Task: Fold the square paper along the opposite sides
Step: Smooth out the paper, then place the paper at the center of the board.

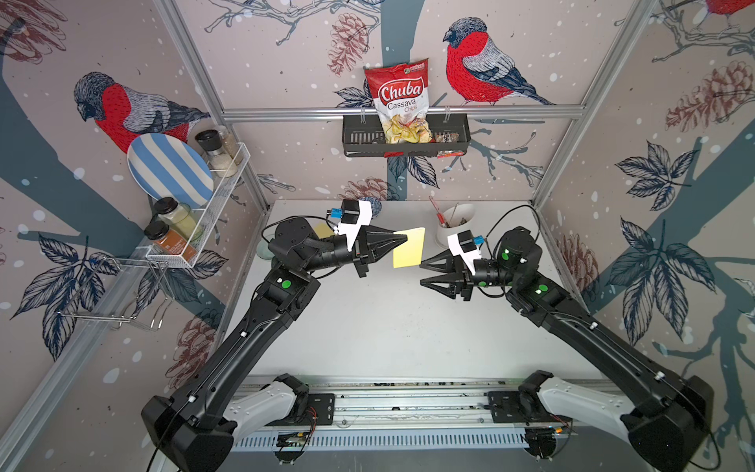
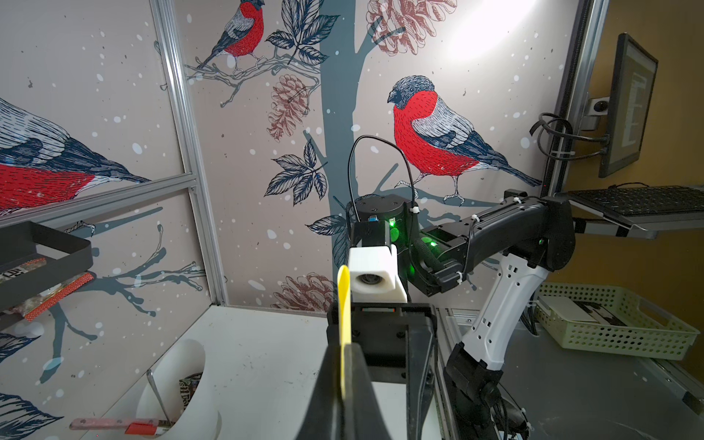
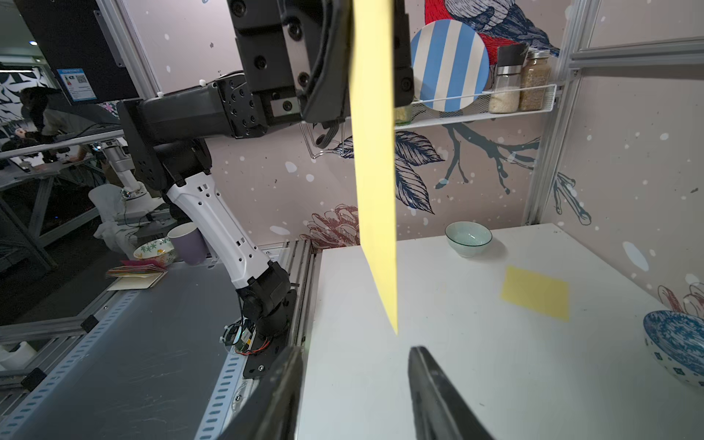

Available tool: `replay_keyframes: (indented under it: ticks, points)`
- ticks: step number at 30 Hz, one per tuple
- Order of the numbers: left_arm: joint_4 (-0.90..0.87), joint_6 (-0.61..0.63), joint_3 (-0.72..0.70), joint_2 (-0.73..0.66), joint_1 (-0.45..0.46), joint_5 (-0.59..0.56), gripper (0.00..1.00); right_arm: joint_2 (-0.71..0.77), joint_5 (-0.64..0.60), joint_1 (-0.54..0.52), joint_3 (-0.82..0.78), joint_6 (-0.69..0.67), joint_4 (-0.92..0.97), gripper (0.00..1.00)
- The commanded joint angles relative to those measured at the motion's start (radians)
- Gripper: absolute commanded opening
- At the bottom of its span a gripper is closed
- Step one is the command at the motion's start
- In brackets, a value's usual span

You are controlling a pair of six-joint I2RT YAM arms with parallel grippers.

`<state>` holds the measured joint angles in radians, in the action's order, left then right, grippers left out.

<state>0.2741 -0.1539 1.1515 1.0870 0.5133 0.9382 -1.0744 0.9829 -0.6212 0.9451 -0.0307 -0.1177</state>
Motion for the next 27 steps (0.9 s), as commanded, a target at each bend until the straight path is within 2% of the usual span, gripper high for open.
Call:
replay_keyframes:
  ticks: [1,9,12,15,18,21,27]
  points:
    - [0.027,0.000,-0.002,-0.004,-0.001,-0.006,0.00,0.017,-0.007,0.006,-0.001,-0.011,-0.004,0.59]
    - [0.040,-0.015,-0.058,-0.009,-0.001,-0.021,0.00,0.126,-0.091,0.092,-0.037,0.049,-0.055,0.70]
    - [0.083,-0.050,-0.117,-0.002,-0.002,-0.055,0.00,0.188,-0.171,0.144,-0.080,0.121,-0.136,0.79]
    - [0.159,-0.101,-0.189,0.024,-0.001,-0.091,0.00,0.226,-0.254,0.192,-0.106,0.175,-0.179,0.81]
    - [0.240,-0.161,-0.254,0.064,-0.001,-0.151,0.00,0.237,-0.343,0.227,-0.122,0.217,-0.197,0.88]
    - [0.369,-0.245,-0.334,0.126,-0.002,-0.206,0.00,0.235,-0.398,0.257,-0.138,0.253,-0.200,0.94]
    - [0.791,-0.514,-0.492,0.370,-0.008,-0.277,0.00,0.198,-0.405,0.313,-0.173,0.322,-0.230,0.96]
